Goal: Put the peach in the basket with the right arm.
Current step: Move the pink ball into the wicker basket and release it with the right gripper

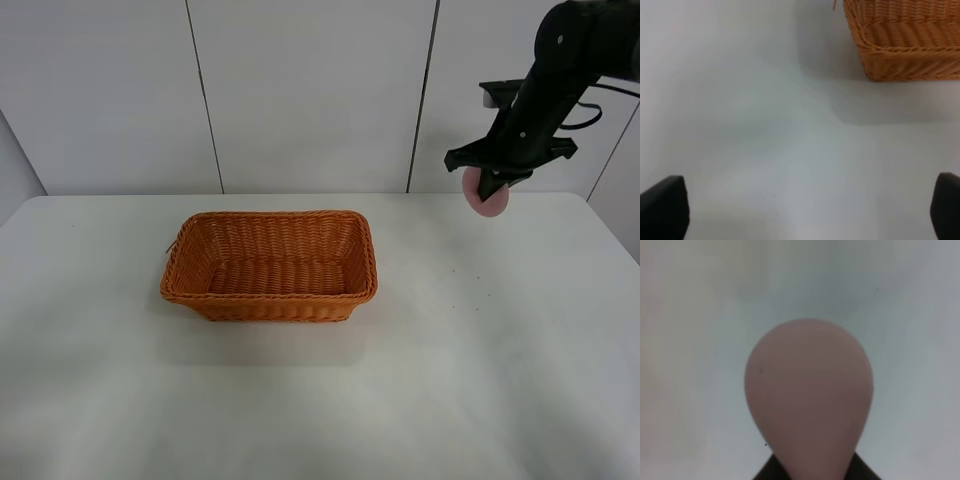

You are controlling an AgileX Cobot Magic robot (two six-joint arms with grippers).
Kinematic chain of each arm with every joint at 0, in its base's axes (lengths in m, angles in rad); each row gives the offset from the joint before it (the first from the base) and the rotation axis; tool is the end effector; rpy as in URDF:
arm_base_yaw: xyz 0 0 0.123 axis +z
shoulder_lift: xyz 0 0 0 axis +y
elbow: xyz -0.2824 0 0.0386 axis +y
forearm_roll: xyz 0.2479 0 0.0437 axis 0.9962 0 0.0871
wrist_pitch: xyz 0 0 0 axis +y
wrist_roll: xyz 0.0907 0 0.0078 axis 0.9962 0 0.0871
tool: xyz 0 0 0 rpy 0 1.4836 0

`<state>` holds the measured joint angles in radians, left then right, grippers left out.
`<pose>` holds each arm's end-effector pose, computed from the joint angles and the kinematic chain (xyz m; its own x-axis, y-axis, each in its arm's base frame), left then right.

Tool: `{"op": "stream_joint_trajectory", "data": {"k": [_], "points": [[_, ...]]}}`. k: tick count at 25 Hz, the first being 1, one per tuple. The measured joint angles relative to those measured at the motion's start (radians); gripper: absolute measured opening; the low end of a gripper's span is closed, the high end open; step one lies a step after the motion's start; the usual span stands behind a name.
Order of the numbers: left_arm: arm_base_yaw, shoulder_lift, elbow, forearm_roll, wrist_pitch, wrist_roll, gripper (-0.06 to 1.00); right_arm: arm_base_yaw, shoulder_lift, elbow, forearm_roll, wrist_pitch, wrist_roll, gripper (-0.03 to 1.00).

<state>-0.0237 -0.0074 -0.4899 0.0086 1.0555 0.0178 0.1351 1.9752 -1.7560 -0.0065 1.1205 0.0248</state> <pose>-0.0046 0.0008 0.2748 -0.4532 0.0328 -0.8908 0.0270 0.9994 0.0230 0.4226 0.0569 0.2697 -0.9438 -0.1061 -0.3130 -0.1122 0.9937 0.0013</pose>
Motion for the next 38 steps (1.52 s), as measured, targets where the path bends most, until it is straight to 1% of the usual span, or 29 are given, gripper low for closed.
{"op": "stream_joint_trajectory", "data": {"k": [3,6,8,14,17,21,24,28,29,31,32,35,36,38], "points": [[0.0,0.0,0.0,0.0,0.0,0.0,0.99,0.012,0.0,-0.058,-0.003,0.027,-0.002,0.0],[0.0,0.0,0.0,0.0,0.0,0.0,0.99,0.06,0.0,-0.093,-0.006,0.037,-0.002,0.0],[0.0,0.0,0.0,0.0,0.0,0.0,0.99,0.11,0.0,-0.115,-0.006,0.037,-0.002,0.0],[0.0,0.0,0.0,0.0,0.0,0.0,0.99,0.317,0.002,-0.139,-0.001,0.019,0.014,0.0],[0.0,0.0,0.0,0.0,0.0,0.0,0.99,0.411,0.015,-0.139,0.006,-0.015,0.041,0.0],[0.0,0.0,0.0,0.0,0.0,0.0,0.99,0.499,0.065,-0.141,0.006,-0.081,0.052,0.0],[0.0,0.0,0.0,0.0,0.0,0.0,0.99,0.526,0.143,-0.142,0.006,-0.137,0.053,0.0],[0.0,0.0,0.0,0.0,0.0,0.0,0.99,0.528,0.252,-0.142,0.017,-0.227,0.053,0.01],[0.0,0.0,0.0,0.0,0.0,0.0,0.99,0.528,0.28,-0.142,0.02,-0.247,0.053,0.03],[0.0,0.0,0.0,0.0,0.0,0.0,0.99,0.528,0.328,-0.142,0.022,-0.267,0.053,0.14],[0.0,0.0,0.0,0.0,0.0,0.0,0.99,0.528,0.344,-0.142,0.023,-0.267,0.053,0.23],[0.0,0.0,0.0,0.0,0.0,0.0,0.99,0.528,0.371,-0.142,0.025,-0.261,0.053,0.55],[0.0,0.0,0.0,0.0,0.0,0.0,0.99,0.528,0.371,-0.142,0.026,-0.261,0.053,0.61],[0.0,0.0,0.0,0.0,0.0,0.0,0.99,0.529,0.366,-0.142,0.027,-0.263,0.053,0.66]]}}
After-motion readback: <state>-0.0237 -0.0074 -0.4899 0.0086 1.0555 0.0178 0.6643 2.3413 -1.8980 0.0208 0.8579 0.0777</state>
